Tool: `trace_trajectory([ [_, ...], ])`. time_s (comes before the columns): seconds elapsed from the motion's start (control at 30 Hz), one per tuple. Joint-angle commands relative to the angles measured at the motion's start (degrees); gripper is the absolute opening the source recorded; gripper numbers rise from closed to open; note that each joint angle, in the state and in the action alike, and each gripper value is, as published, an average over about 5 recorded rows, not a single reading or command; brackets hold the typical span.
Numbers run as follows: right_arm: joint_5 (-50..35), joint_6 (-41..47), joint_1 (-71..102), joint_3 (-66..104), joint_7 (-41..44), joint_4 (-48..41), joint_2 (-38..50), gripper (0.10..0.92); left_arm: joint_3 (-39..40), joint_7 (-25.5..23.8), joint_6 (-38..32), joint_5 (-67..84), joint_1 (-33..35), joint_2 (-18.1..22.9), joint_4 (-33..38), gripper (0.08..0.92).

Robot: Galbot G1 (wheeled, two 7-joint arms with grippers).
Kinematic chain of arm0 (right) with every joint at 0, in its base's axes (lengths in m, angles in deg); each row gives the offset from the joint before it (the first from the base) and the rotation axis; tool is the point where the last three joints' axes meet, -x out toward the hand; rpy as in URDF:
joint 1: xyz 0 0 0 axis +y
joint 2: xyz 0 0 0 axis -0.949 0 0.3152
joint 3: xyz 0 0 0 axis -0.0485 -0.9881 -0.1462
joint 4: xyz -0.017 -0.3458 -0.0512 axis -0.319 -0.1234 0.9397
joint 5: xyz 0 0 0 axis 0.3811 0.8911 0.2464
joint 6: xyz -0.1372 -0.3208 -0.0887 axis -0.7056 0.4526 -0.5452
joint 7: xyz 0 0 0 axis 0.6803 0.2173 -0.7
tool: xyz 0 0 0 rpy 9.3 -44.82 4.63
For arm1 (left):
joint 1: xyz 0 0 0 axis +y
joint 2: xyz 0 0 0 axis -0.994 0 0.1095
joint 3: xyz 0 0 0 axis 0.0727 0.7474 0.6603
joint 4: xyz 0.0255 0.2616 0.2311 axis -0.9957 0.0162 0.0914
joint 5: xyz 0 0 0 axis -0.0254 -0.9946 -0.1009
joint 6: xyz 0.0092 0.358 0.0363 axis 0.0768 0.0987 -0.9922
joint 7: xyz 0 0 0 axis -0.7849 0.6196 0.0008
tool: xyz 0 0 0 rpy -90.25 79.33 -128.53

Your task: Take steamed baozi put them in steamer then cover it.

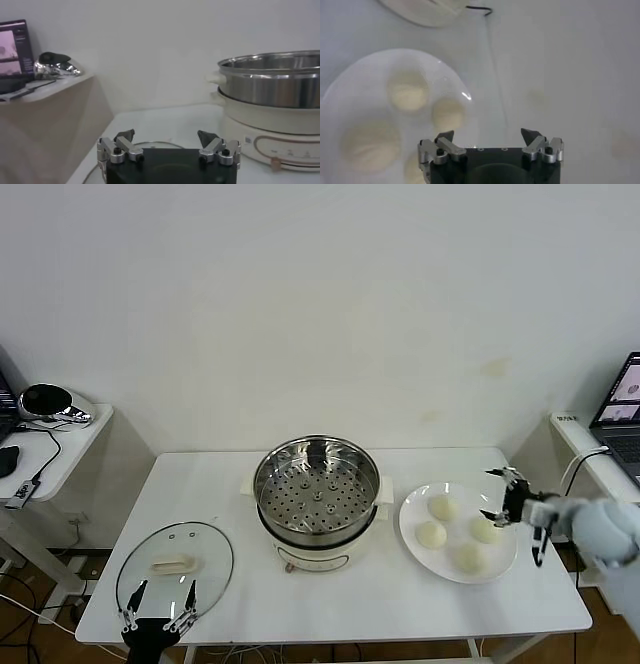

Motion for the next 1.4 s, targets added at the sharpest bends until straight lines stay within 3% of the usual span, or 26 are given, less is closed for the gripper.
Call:
trace_trajectory([
  [0.03,-1.9,0.6,-21.6,-20.2,11.4,-8.3,3.7,0.823,-0.5,0.1,0.4,-0.4,-0.1,-0.2,0.0,0.823],
  [0.3,-1.0,-1.5,-29.4,-31.7,13.4,-17.5,-4.3,0.823,-1.6,0.2,0.4,-0.3,-0.7,-0.1,-0.1,0.823],
  [0.77,2.7,-5.5,-29.3,-33.3,11.7,-32.2,-15.5,0.823,-3.0,0.3,0.3,-0.1,-0.6,-0.6,-0.5,0.823],
  [1.4,7.7,-5.8,-28.8,-32.3,8.2,-41.5,-24.5,0.822,-3.4,0.3,-0.3,-0.2,-0.8,-0.6,-1.3,0.823],
])
